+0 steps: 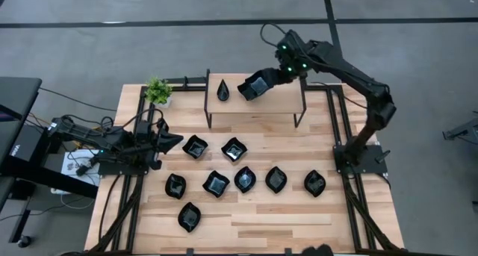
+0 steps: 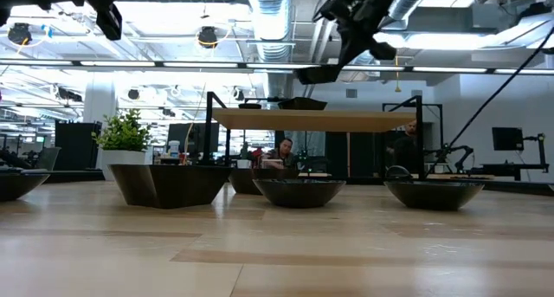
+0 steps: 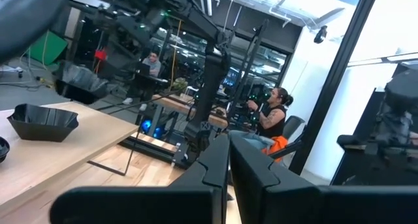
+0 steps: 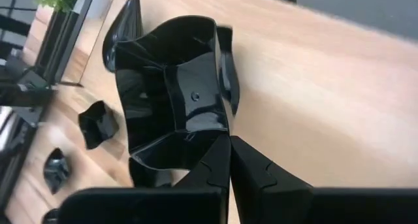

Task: Pick & Place Mini shaped plates
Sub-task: Stack the black distorted square plate on top of the black distorted square plate on the shelf

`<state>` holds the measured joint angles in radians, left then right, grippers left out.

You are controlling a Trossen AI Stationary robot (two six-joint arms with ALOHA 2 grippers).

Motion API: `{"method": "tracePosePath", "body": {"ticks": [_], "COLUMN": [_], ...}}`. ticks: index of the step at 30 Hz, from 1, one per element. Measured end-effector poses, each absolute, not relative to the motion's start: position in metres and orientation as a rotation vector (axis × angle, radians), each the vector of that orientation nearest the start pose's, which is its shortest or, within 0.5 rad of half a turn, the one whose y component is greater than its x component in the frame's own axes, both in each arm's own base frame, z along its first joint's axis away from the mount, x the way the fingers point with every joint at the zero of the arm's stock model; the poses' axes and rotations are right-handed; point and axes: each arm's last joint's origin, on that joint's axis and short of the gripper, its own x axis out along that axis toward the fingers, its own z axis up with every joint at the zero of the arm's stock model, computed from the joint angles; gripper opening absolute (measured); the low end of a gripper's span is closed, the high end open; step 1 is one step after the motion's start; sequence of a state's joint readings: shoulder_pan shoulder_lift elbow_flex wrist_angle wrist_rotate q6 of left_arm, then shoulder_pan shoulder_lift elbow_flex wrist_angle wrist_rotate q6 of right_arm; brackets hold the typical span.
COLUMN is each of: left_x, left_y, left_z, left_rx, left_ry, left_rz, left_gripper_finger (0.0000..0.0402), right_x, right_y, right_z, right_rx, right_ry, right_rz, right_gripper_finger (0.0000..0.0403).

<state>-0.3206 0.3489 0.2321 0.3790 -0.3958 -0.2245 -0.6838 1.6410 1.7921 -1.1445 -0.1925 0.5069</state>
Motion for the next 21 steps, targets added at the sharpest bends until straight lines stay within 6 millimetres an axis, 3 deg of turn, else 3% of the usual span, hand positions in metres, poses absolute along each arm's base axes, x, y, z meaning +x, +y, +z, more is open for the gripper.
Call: {"method": "tracePosePath", "body": {"ticks": [10, 21], "left_x": [0.111, 0.111], "left_y": [-0.025, -0.025], "left_z": [0.250, 0.251], "left_rx": [-0.342, -0.346], "left_ry": [-0.265, -0.276], "left_rz": [0.043, 0.041], "left_gripper_finger": [0.0016, 0.0016], "right_x": [0.278, 0.290], "right_y": [-0.239, -0.245], "right_z": [0.376, 0.361], "right_rx": [0.882, 0.903], "right_ry": [0.824, 0.886], "right_rz": [-0.536, -0.518], "right_gripper_finger": [0.0000, 0.0000]}}
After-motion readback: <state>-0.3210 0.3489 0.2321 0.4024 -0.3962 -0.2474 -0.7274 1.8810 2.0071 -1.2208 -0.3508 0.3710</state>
